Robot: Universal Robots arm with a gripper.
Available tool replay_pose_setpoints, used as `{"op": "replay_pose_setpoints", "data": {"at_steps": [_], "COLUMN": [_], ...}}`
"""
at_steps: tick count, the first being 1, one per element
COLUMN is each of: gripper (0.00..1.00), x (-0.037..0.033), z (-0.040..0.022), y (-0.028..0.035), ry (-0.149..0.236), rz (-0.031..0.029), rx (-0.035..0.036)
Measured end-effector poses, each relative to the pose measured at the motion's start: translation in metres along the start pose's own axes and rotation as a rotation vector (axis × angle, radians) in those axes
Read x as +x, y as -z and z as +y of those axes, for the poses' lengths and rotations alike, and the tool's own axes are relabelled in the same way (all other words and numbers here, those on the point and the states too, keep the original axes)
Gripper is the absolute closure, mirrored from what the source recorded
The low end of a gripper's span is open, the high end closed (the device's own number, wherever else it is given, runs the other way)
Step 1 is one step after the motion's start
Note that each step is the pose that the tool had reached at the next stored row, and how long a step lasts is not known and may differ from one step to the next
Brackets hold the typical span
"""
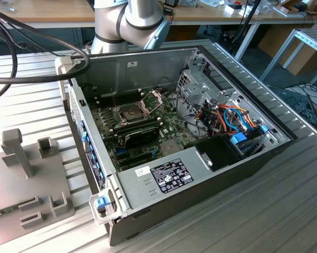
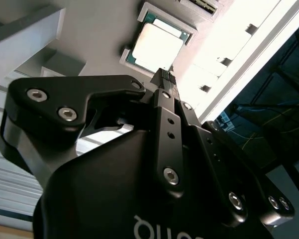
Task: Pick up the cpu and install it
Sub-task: 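Reach for the cpu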
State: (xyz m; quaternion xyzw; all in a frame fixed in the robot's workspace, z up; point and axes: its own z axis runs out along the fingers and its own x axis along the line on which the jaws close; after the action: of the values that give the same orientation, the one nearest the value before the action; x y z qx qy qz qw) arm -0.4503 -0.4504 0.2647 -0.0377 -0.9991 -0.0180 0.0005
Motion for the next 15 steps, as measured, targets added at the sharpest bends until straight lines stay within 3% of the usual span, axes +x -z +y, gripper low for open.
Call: {"op": "replay_pose_setpoints", "data": {"at_steps": [6, 10, 15], "gripper": [0.89, 0.89, 0.89], "x": [0.0000, 0.0000, 0.0001], "z": [0.0008, 0.0011, 0.0012], "y": [0.0215, 0.0320, 0.0340], "ry": [0.000, 0.000, 0.000], "rz": [-0.0006, -0.0014, -0.0016], "rx": [0.0000, -0.0001, -0.0002]}}
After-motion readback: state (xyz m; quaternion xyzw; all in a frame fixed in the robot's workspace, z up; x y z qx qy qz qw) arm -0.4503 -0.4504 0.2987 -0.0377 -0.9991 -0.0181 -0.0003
